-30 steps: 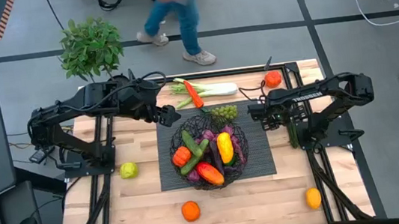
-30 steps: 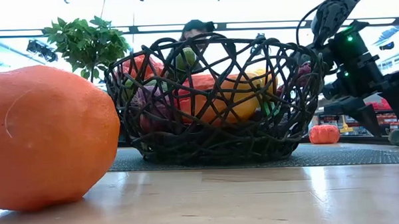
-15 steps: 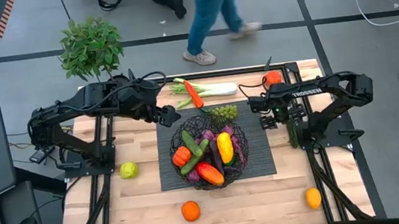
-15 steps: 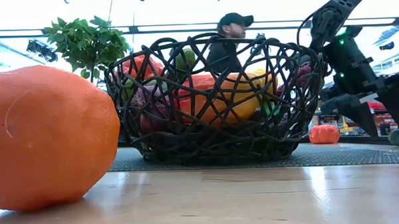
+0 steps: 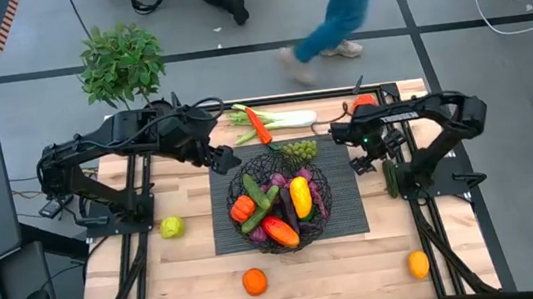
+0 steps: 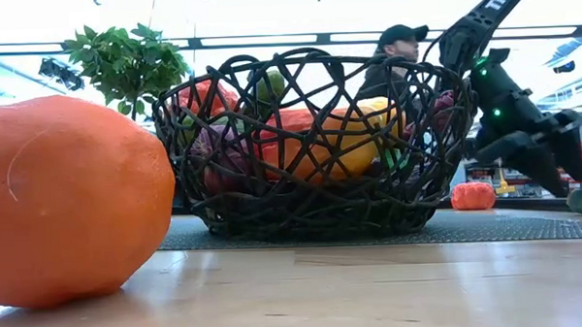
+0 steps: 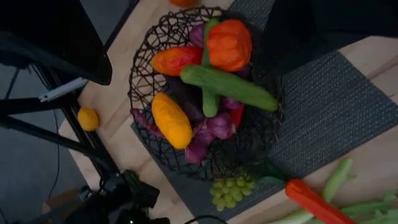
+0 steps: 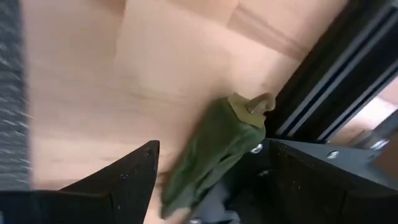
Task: Build produce basket
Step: Put the green chili pepper into the black wire basket
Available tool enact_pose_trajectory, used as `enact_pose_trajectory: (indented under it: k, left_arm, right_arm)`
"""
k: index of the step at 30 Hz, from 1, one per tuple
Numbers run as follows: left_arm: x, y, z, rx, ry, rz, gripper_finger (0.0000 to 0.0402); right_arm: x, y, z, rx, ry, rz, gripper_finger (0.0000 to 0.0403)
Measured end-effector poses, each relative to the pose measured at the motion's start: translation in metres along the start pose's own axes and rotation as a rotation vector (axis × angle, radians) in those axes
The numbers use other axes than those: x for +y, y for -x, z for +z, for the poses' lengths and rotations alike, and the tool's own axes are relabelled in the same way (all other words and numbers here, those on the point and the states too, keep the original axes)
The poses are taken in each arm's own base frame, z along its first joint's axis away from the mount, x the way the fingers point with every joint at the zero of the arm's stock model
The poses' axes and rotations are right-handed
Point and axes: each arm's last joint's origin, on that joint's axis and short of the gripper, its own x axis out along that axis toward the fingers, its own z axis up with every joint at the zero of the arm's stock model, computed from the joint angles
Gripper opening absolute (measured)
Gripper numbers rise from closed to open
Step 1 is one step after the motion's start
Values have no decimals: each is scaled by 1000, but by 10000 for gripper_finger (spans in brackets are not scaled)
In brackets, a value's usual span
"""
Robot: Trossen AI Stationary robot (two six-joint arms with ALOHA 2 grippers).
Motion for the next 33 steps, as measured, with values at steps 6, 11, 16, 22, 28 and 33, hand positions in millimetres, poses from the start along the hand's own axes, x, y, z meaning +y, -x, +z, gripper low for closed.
enact_pose_trajectory:
  k: [6,11,16,22,28,33]
  left_arm:
    - [0,0,-6,55,-8,10,396]
    - [-3,1,-12,72,-10,2,396]
    - [-4,1,-13,73,-13,1,396]
    - [-4,1,-13,59,-13,11,396]
    - [-4,1,-12,50,-13,17,396]
    - [-3,1,-12,37,-13,27,396]
  right_arm:
    - [7,-15,8,104,155,-72,307]
    - [9,-21,11,159,248,-109,307]
    - [10,-23,12,173,345,-105,307]
    - [13,-24,13,181,420,-29,307]
    - [11,-24,14,181,432,-38,291]
    - [11,-24,14,162,447,-69,220]
